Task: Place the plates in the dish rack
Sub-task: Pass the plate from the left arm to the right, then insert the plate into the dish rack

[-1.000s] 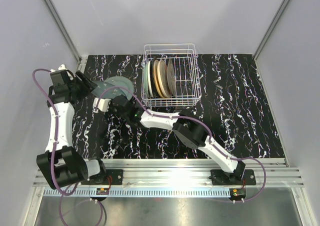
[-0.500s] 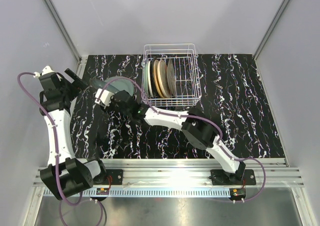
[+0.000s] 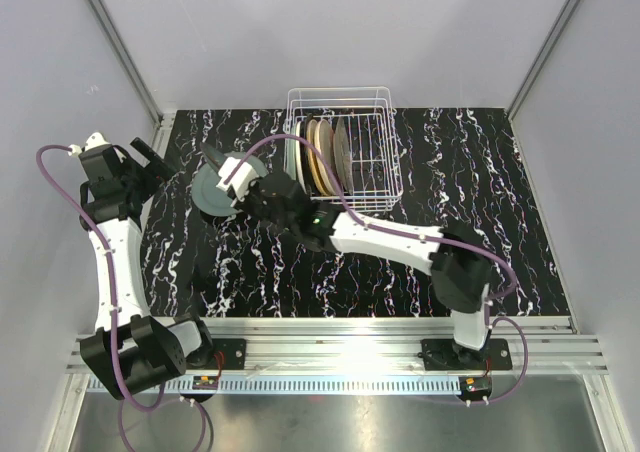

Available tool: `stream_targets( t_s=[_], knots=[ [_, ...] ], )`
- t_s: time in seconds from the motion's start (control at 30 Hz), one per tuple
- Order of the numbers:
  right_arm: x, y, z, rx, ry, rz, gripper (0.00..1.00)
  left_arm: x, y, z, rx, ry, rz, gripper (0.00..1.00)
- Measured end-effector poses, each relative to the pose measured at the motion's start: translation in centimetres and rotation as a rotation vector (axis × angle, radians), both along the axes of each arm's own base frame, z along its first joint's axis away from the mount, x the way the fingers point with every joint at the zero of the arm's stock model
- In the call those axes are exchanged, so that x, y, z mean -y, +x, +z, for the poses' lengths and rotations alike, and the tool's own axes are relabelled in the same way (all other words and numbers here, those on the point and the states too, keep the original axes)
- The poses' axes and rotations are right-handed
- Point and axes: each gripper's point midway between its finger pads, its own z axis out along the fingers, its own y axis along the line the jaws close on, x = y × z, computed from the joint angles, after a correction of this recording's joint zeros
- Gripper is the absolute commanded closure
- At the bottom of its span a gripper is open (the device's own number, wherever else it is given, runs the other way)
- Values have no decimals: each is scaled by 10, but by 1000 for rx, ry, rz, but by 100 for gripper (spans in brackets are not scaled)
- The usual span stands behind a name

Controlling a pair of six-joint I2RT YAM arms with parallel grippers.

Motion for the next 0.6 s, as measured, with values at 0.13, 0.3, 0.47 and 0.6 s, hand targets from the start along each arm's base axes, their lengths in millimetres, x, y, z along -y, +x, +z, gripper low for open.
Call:
stream_targets(
  t_s=[0.13, 0.3, 0.47, 0.6],
  knots=[
    [35, -18, 38, 2, 36, -5, 100, 1, 1, -3, -10, -9, -6, 1],
    [80, -32, 90, 55, 100, -44, 100, 4, 2, -4, -10, -19, -20, 1],
    [123, -35, 113, 97, 142, -140, 100, 8, 5, -8, -16, -39, -45, 1],
    [158, -34, 104, 98, 133, -234, 100, 11, 8, -15, -34, -60, -64, 1]
  ],
)
